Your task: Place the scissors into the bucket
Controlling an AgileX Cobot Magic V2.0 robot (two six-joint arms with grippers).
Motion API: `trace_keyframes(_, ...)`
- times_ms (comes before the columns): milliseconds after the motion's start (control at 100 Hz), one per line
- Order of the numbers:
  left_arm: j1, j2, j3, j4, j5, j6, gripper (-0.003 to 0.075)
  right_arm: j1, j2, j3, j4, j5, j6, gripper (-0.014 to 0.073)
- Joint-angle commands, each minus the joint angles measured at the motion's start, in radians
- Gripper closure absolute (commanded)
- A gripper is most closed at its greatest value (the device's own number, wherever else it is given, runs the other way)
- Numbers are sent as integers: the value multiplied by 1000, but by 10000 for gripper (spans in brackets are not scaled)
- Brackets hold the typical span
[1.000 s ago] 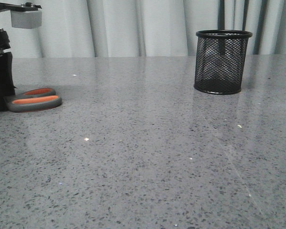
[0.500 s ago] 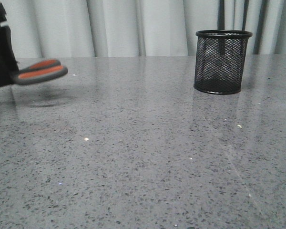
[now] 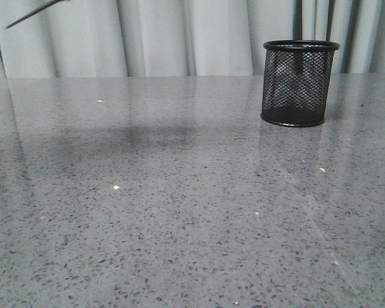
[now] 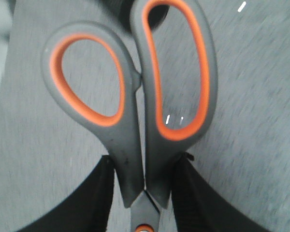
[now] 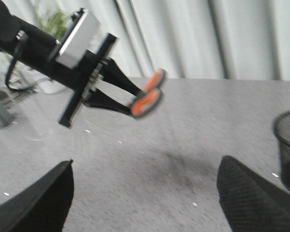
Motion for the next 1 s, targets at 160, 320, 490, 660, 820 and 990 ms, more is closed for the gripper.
trace_keyframes(160, -201, -66, -69, -35, -77, -2, 583, 8, 145, -131, 109, -16, -49, 43)
trace_keyframes(320, -301, -68, -69, 16, -97, -2, 583, 8, 233, -201, 177, 57, -50, 43)
trace_keyframes(490, -359, -70, -69, 58, -120, -2, 583, 8, 296, -214, 149, 71, -50, 43)
trace_keyframes(660, -362, -79, -69, 60, -127, -2, 583, 8, 307, -214, 80, 67, -50, 43)
trace_keyframes(820, -362, -101, -69, 60, -145, -2, 583, 8, 307, -214, 40, 37, -50, 43)
trace_keyframes(990, -362, -120, -69, 56, -184, -2, 583, 8, 350, -214, 57, 34, -50, 43)
